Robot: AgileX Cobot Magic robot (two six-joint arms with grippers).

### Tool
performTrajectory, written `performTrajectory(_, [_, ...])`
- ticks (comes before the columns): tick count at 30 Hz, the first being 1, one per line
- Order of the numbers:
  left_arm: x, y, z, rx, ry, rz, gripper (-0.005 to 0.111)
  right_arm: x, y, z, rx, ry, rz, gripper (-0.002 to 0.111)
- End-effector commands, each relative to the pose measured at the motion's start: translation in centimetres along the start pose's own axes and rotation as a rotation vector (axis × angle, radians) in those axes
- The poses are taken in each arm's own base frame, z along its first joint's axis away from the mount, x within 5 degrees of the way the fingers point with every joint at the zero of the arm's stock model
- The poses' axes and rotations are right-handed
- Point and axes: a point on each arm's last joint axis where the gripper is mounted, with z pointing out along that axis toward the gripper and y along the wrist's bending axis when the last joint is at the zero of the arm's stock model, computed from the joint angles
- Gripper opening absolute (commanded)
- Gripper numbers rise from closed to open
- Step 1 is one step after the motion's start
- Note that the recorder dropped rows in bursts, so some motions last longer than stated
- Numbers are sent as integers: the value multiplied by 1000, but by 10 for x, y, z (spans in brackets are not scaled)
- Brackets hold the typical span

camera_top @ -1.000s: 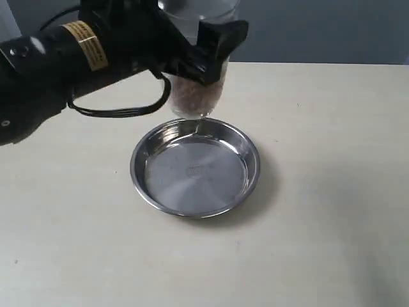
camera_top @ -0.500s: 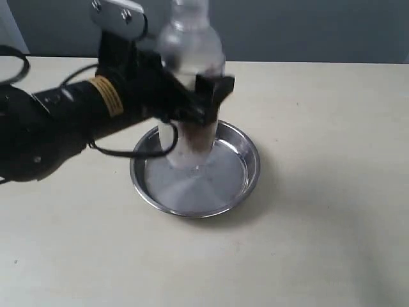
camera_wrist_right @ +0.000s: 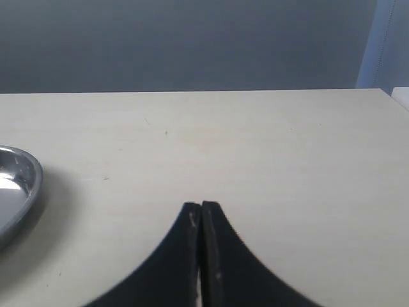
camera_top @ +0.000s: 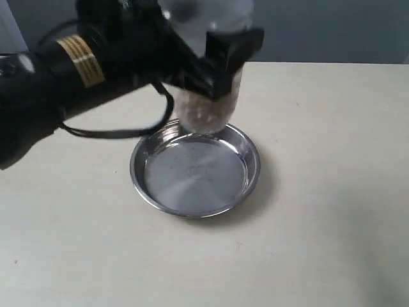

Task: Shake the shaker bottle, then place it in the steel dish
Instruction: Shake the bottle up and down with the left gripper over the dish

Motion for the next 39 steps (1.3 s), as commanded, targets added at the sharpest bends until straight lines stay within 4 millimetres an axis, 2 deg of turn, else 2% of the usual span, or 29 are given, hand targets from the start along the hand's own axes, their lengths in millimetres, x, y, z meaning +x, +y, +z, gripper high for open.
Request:
performTrajectory(1, [51, 2, 11, -45, 128, -132, 0, -1, 0, 0, -3, -14, -2, -1])
performTrajectory(2, [38, -6, 10, 18, 49, -69, 0, -1, 0, 0, -3, -14, -2, -1])
performTrajectory(3, [-6, -14, 2, 83, -170, 33, 0, -1, 0, 0, -3, -14, -2, -1])
performTrajectory(4, [-21, -14, -2, 66, -212, 62, 0, -1, 0, 0, -3, -14, -2, -1])
performTrajectory(5, [-16, 2, -3, -71, -87, 43, 0, -1, 0, 0, -3, -14, -2, -1])
performTrajectory(6, [4, 8, 0, -117, 34, 26, 0, -1, 0, 0, -3, -14, -2, -1])
performTrajectory(7, [56, 15, 4, -163, 229, -32, 0, -1, 0, 0, -3, -14, -2, -1])
performTrajectory(8, [65, 12, 5, -142, 254, -20, 0, -1, 0, 0, -3, -14, -2, -1])
performTrajectory(9, [41, 3, 6, -88, 154, 50, 0, -1, 0, 0, -3, -14, -2, -1])
performTrajectory(11, [-33, -6, -10, -47, -110, 127, 0, -1, 0, 0, -3, -14, -2, -1])
performTrajectory(12, [-37, -4, -14, -64, -101, 106, 0, -1, 0, 0, -3, -14, -2, -1])
performTrajectory(14, [22, 17, -4, -151, 120, 46, 0, -1, 0, 0, -3, -14, -2, -1])
performTrajectory(15, [31, 22, -1, -179, 144, 6, 0, -1, 0, 0, -3, -14, -2, -1])
performTrajectory(16, [27, 22, 1, -182, 114, -21, 0, -1, 0, 0, -3, -14, -2, -1])
performTrajectory(19, [-40, -2, -13, -63, -164, 99, 0, -1, 0, 0, -3, -14, -2, -1])
performTrajectory(20, [-55, -7, -20, -41, -200, 136, 0, -1, 0, 0, -3, -14, -2, -1])
performTrajectory(21, [-55, -7, -23, -45, -162, 158, 0, -1, 0, 0, -3, -14, -2, -1])
performTrajectory(22, [-36, -1, -20, -72, -54, 158, 0, -1, 0, 0, -3, -14, -2, -1])
performTrajectory(24, [12, 17, -13, -156, 149, 93, 0, -1, 0, 0, -3, -14, -2, -1])
performTrajectory(25, [40, 29, -10, -228, 224, -11, 0, -1, 0, 0, -3, -14, -2, -1])
performTrajectory(26, [40, 29, -8, -237, 209, -50, 0, -1, 0, 0, -3, -14, -2, -1])
performTrajectory(27, [30, 25, -7, -214, 150, -42, 0, -1, 0, 0, -3, -14, -2, -1])
performTrajectory(30, [-45, -6, -18, -48, -187, 114, 0, -1, 0, 0, -3, -14, -2, -1])
performTrajectory(31, [-57, -8, -22, -45, -196, 143, 0, -1, 0, 0, -3, -14, -2, -1])
performTrajectory(32, [-54, -7, -22, -56, -147, 142, 0, -1, 0, 0, -3, -14, -2, -1])
performTrajectory(34, [-7, 13, -14, -151, 81, 63, 0, -1, 0, 0, -3, -14, -2, -1])
performTrajectory(36, [31, 27, -10, -238, 197, -74, 0, -1, 0, 0, -3, -14, -2, -1])
performTrajectory(37, [32, 25, -9, -236, 186, -102, 0, -1, 0, 0, -3, -14, -2, -1])
performTrajectory(39, [-4, 7, -12, -138, 19, 0, 0, -1, 0, 0, -3, -14, -2, -1])
